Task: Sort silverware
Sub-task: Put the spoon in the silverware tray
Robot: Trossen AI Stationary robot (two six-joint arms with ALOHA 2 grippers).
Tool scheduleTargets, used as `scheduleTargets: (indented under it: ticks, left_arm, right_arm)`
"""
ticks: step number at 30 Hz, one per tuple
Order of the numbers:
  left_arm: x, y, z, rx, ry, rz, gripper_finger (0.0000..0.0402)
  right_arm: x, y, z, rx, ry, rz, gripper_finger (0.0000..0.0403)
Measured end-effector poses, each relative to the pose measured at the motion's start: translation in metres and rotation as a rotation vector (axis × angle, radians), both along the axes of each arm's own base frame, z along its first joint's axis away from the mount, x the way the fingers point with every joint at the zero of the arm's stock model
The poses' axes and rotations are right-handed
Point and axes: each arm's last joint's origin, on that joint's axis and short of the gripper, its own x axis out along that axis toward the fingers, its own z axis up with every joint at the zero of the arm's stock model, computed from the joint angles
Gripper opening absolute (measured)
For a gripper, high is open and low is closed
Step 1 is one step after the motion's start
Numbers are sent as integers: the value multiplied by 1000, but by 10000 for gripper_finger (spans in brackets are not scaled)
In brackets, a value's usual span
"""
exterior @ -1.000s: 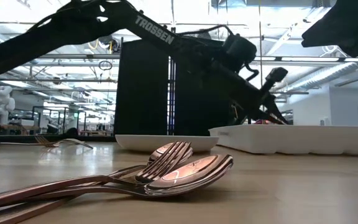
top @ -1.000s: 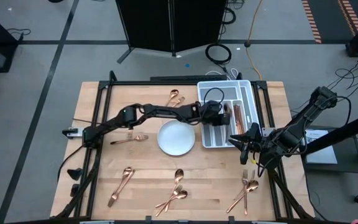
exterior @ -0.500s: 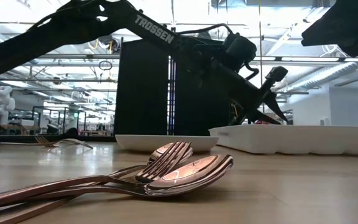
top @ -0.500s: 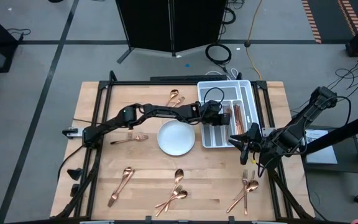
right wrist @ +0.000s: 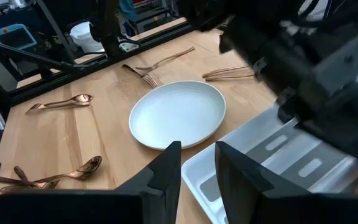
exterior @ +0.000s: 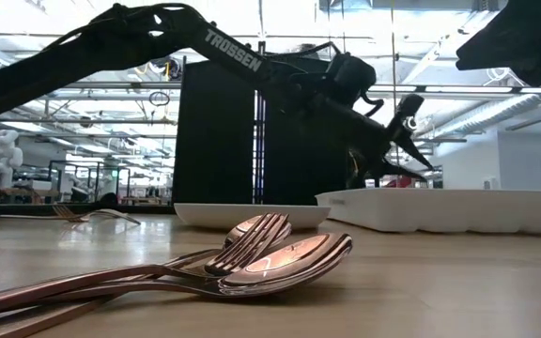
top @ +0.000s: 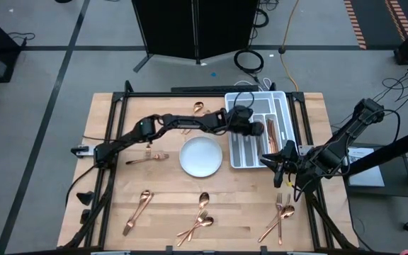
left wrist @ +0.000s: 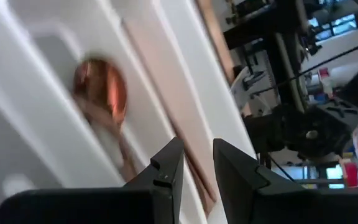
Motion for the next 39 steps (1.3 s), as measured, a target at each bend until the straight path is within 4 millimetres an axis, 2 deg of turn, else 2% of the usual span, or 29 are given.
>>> scheduleTargets:
  ticks: [4, 9, 11, 13, 16, 19, 22, 25, 28, 34, 37, 39]
  left_arm:
    - [-2, 4, 12, 53, 16, -33, 75]
    - [-7, 3, 11, 165, 148, -125, 61]
    - [-9, 5, 17, 217, 167, -171, 57]
    - [-12, 6, 34, 264, 173, -197, 54]
    - [-23, 13, 74, 342, 162, -219, 54]
    - [-46, 27, 122, 423, 154, -192, 54]
    - [-79, 38, 175, 515, 140, -141, 54]
    - [-114, 36, 226, 618, 126, -99, 54]
    - [-146, 25, 261, 707, 152, -70, 54]
    - [-190, -7, 296, 805, 226, -132, 54]
    - [-205, -24, 297, 840, 323, -114, 54]
    - [-213, -34, 286, 864, 414, -98, 54]
  right_arm:
    - [0, 0, 0, 0, 6, 5, 89]
    - [-3, -3, -4, 9, 42, -13, 89]
    - [-4, -7, -9, 33, 71, -58, 89]
    - [-7, -12, -17, 56, 109, -108, 89]
    - [-9, -20, -27, 112, 174, -189, 89]
    - [-7, -30, -34, 136, 228, -275, 89]
    - [-1, -43, -37, 129, 286, -349, 89]
    - [6, -57, -40, 128, 357, -409, 89]
    - [16, -70, -43, 147, 423, -430, 89]
    - [38, -94, -48, 178, 486, -386, 89]
    - [44, -106, -54, 192, 529, -388, 89]
    - [48, -112, -59, 202, 557, -395, 89]
